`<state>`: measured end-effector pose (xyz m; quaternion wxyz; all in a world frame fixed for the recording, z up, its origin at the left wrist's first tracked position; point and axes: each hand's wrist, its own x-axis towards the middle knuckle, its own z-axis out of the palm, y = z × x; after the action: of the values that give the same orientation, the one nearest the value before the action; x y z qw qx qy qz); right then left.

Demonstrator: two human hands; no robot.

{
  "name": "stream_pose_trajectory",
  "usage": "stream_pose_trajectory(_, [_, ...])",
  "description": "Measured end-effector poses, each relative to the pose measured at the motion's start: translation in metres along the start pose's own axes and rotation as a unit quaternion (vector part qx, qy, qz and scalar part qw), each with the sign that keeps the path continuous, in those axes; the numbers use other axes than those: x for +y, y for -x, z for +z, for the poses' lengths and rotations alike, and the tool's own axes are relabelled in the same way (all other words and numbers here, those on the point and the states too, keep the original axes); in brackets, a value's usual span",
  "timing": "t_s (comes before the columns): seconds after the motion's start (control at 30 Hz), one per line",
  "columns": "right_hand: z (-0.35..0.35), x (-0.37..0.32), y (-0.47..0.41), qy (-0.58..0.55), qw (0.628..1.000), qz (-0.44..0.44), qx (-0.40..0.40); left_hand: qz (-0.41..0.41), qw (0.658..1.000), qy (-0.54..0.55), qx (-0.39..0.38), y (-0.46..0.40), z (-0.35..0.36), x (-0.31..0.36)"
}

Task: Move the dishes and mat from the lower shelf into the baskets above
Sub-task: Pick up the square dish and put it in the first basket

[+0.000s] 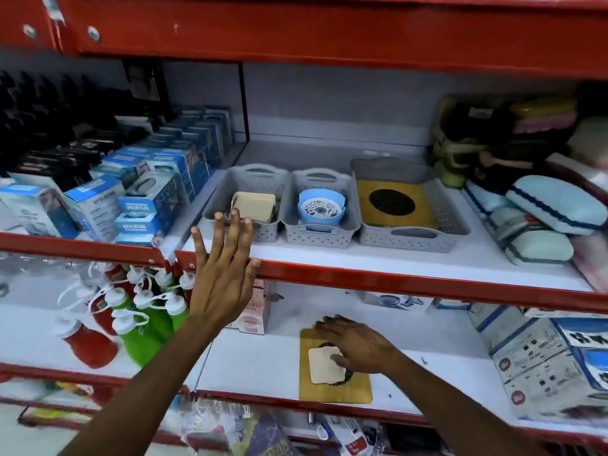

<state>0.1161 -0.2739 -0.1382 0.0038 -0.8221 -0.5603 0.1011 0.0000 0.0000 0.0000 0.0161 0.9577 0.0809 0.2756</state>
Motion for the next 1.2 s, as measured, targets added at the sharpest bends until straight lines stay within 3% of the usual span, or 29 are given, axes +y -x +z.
stream_pose_trajectory(0.07, [0.013, -0.001, -0.007, -0.064, 0.993, 0.077, -0.064, -0.014, 1.000, -0.004, -0.002, -0.002, -0.002, 0.002])
stream_pose_trajectory(0.2, [0.024, -0.005, -0.013, -0.063, 0.979, 0.136, -0.137, -0.005, 1.000, -0.017, 0.001, -0.001, 0.005, -0.001])
stream_pose_trajectory(0.57, [0.036, -0.008, -0.018, -0.025, 0.981, 0.142, -0.130, -0.007, 1.000, -0.014, 0.009, -0.002, 0.009, -0.003])
stream_pose_trajectory(0.7, [0.029, -0.011, -0.008, -0.051, 0.990, 0.120, -0.059, -0.006, 1.000, -0.014, 0.008, -0.002, 0.009, -0.003])
stream_pose_trajectory(0.87, [-0.018, -0.030, 0.018, -0.065, 0.987, 0.033, 0.146, -0.005, 1.000, -0.018, 0.013, -0.001, 0.010, -0.003])
stream_pose_trajectory(1.03, [-0.099, -0.070, 0.040, -0.015, 0.931, -0.077, 0.357, -0.004, 1.000, -0.010, 0.022, -0.001, 0.010, -0.002])
stream_pose_trajectory(1.2, [-0.170, -0.083, 0.038, -0.006, 0.898, -0.018, 0.440, 0.000, 0.999, -0.014, 0.032, -0.001, 0.011, -0.003])
